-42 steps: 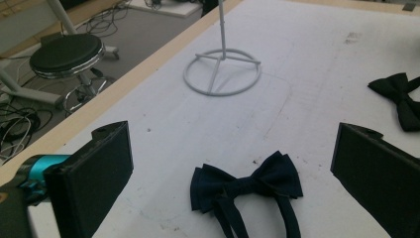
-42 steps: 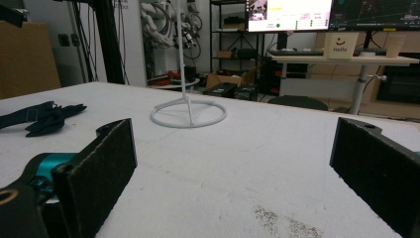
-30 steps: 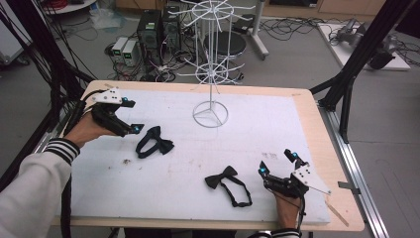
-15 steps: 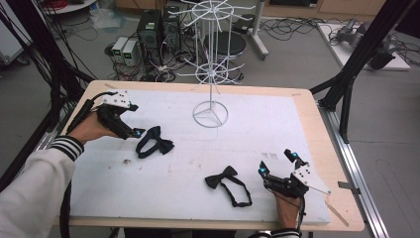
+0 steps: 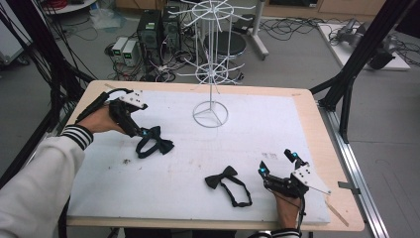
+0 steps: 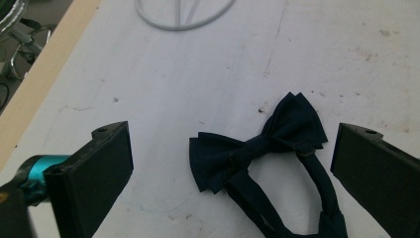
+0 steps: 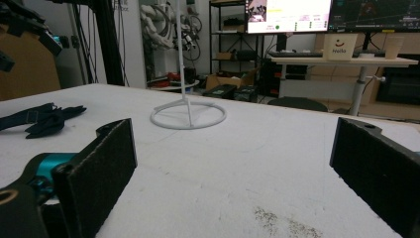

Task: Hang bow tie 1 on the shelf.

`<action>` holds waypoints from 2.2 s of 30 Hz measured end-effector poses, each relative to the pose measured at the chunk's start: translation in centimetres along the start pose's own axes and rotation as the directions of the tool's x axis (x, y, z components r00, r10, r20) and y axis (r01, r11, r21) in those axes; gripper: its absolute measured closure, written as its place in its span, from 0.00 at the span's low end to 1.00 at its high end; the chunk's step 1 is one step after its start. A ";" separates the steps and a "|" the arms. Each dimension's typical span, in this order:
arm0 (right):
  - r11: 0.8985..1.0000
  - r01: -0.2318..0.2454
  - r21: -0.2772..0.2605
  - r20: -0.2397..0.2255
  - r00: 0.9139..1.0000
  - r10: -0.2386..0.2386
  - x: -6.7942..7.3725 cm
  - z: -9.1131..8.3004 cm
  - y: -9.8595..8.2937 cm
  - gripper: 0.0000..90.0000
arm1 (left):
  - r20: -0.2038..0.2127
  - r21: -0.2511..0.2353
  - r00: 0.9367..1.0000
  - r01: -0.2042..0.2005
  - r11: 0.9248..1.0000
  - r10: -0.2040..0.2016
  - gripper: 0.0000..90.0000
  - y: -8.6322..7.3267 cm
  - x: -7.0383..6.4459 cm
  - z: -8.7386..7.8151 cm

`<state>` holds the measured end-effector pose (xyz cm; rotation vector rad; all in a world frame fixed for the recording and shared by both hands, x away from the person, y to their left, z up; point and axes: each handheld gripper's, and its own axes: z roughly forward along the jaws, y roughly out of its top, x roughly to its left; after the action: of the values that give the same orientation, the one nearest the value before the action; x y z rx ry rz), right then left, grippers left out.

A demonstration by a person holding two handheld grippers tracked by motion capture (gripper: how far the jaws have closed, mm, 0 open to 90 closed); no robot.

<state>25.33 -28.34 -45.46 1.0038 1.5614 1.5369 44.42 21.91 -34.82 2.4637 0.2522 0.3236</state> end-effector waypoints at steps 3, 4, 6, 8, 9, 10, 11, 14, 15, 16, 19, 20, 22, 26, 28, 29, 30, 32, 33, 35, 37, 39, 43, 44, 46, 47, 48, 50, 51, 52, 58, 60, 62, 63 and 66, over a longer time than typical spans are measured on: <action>1.000 0.002 -0.001 0.000 1.000 -0.002 0.0 0.0 0.0 0.04 | 0.015 0.012 1.000 -0.018 1.000 0.018 0.04 0.4 0.1 0.8; 1.000 0.005 -0.002 0.002 1.000 -0.005 0.0 0.0 0.0 0.04 | 0.022 0.019 1.000 -0.021 1.000 0.020 0.04 0.5 0.2 0.9; 1.000 0.006 -0.003 0.002 1.000 -0.006 0.0 0.0 0.0 0.04 | 0.031 0.046 0.998 -0.047 0.998 0.046 0.04 0.7 0.3 1.3; 1.000 0.005 -0.003 0.001 1.000 -0.005 0.0 0.0 0.0 0.04 | 0.040 0.062 0.997 -0.062 0.996 0.060 0.04 0.8 0.3 1.8; 1.000 0.005 -0.003 0.001 1.000 -0.005 0.0 0.0 0.0 0.04 | 0.044 0.063 0.997 -0.059 0.996 0.056 0.04 0.8 0.2 2.0; 1.000 0.004 -0.003 0.001 1.000 -0.004 0.0 0.0 0.0 0.04 | 0.049 0.067 0.997 -0.068 0.995 0.065 0.04 0.8 0.2 2.3; 1.000 0.005 -0.003 0.001 1.000 -0.005 0.0 0.0 0.0 0.04 | 0.053 0.076 0.996 -0.073 0.994 0.069 0.04 0.8 0.2 2.5; 1.000 0.005 -0.002 0.003 1.000 -0.005 0.0 0.0 0.0 0.04 | 0.058 0.109 0.995 -0.088 0.990 0.082 0.04 0.6 0.2 3.2; 1.000 0.003 -0.002 0.003 1.000 -0.003 0.0 0.0 0.0 0.04 | 0.059 0.108 0.996 -0.076 0.991 0.070 0.04 0.5 0.1 3.5; 1.000 0.002 0.000 0.002 1.000 -0.002 0.0 0.0 0.0 0.04 | 0.060 0.122 0.995 -0.092 0.988 0.085 0.04 0.6 0.2 3.5; 1.000 0.005 -0.004 0.002 1.000 -0.005 0.0 0.0 0.0 0.04 | 0.067 0.126 0.995 -0.087 0.988 0.079 0.04 0.4 0.3 4.1; 1.000 0.004 -0.002 0.003 1.000 -0.004 0.0 0.0 0.0 0.04 | 0.069 0.129 0.995 -0.083 0.988 0.074 0.04 0.4 0.3 4.3; 1.000 0.003 -0.001 0.003 1.000 -0.003 0.0 0.0 0.0 0.04 | 0.079 0.134 0.994 -0.090 0.987 0.079 0.04 0.3 0.3 4.6; 1.000 0.007 -0.004 0.002 1.000 -0.007 0.0 0.0 0.0 0.04 | 0.099 0.131 0.989 -0.121 0.984 0.108 0.13 0.3 0.3 5.1; 1.000 0.003 -0.001 0.003 1.000 -0.003 0.0 0.0 0.0 0.04 | 0.104 0.136 0.989 -0.119 0.983 0.106 0.14 0.2 0.3 5.4; 1.000 0.009 -0.004 0.002 1.000 -0.009 0.0 0.0 0.0 0.04 | 0.108 0.139 0.988 -0.122 0.983 0.107 0.14 0.2 0.4 5.5; 1.000 0.011 -0.006 0.002 1.000 -0.011 0.0 0.0 0.0 0.04 | 0.109 0.146 0.988 -0.127 0.981 0.111 0.14 0.1 0.4 5.5; 1.000 0.008 -0.005 0.002 1.000 -0.008 0.0 0.0 0.0 0.04 | 0.111 0.151 0.988 -0.124 0.981 0.107 0.14 0.0 0.5 5.7; 1.000 0.006 -0.004 0.003 1.000 -0.006 0.0 0.0 0.0 0.04 | 0.111 0.150 0.989 -0.118 0.982 0.102 0.14 -0.1 0.5 5.8; 1.000 0.005 -0.003 0.002 1.000 -0.005 0.0 0.0 0.0 0.04 | 0.117 0.162 0.986 -0.133 0.978 0.115 0.14 -0.1 0.5 5.9; 1.000 0.002 -0.002 0.002 1.000 -0.002 0.0 0.0 0.0 0.04 | 0.121 0.162 0.986 -0.129 0.978 0.110 0.14 -0.2 0.4 6.1; 1.000 0.004 -0.002 0.003 1.000 -0.004 0.0 0.0 0.0 0.04 | 0.126 0.171 0.985 -0.140 0.975 0.119 0.14 -0.2 0.4 6.4; 1.000 0.005 -0.003 0.002 1.000 -0.005 0.0 0.0 0.0 0.04 | 0.140 0.181 0.981 -0.158 0.971 0.133 0.14 -0.3 0.3 6.8; 1.000 0.005 -0.003 0.002 1.000 -0.005 0.0 0.0 0.0 0.04 | 0.141 0.181 0.981 -0.161 0.970 0.136 0.14 -0.3 0.3 6.8; 1.000 0.004 -0.003 0.002 1.000 -0.004 0.0 0.0 0.0 0.04 | 0.138 0.175 0.981 -0.161 0.971 0.138 0.14 -0.4 0.3 6.8; 1.000 0.001 -0.001 0.001 1.000 -0.001 0.0 0.0 0.0 0.04 | 0.139 0.177 0.981 -0.159 0.971 0.135 0.14 -0.4 0.3 6.8; 1.000 0.004 -0.003 0.002 1.000 -0.004 0.0 0.0 0.0 0.04 | 0.144 0.185 0.979 -0.170 0.968 0.144 0.15 -0.4 0.3 6.8; 1.000 0.001 -0.001 0.001 1.000 -0.001 0.0 0.0 0.0 0.04 | 0.149 0.188 0.977 -0.182 0.965 0.155 0.18 -0.5 0.3 6.6; 1.000 0.004 -0.003 0.002 1.000 -0.004 0.0 0.0 0.0 0.04 | 0.145 0.191 0.977 -0.180 0.965 0.154 0.19 -0.5 0.3 6.6; 1.000 0.005 -0.002 0.002 1.000 -0.005 0.0 0.0 0.0 0.04 | 0.148 0.197 0.975 -0.194 0.961 0.166 0.20 -0.5 0.4 6.5; 1.000 0.005 -0.003 0.003 1.000 -0.005 0.0 0.0 0.0 0.04 | 0.152 0.198 0.970 -0.216 0.956 0.188 0.24 -0.4 0.1 6.6; 1.000 0.004 -0.001 0.003 1.000 -0.004 0.0 0.0 0.0 0.04 | 0.159 0.201 0.966 -0.232 0.952 0.202 0.25 -0.3 -0.1 6.5; 1.000 0.002 -0.001 0.003 1.000 -0.002 0.0 0.0 0.0 0.04 | 0.154 0.193 0.966 -0.234 0.953 0.206 0.26 -0.2 -0.2 6.6; 1.000 0.001 -0.001 0.002 1.000 -0.001 0.0 0.0 0.0 0.04 | 0.156 0.198 0.965 -0.239 0.951 0.211 0.27 -0.2 -0.2 6.6; 1.000 0.001 0.000 0.001 1.000 -0.001 0.0 0.0 0.0 0.04 | 0.165 0.207 0.960 -0.259 0.943 0.227 0.28 -0.1 -0.2 6.7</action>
<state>25.33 -28.34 -45.46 1.0036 1.5607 1.5354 46.14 18.11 -40.05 2.7364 -0.0827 0.2345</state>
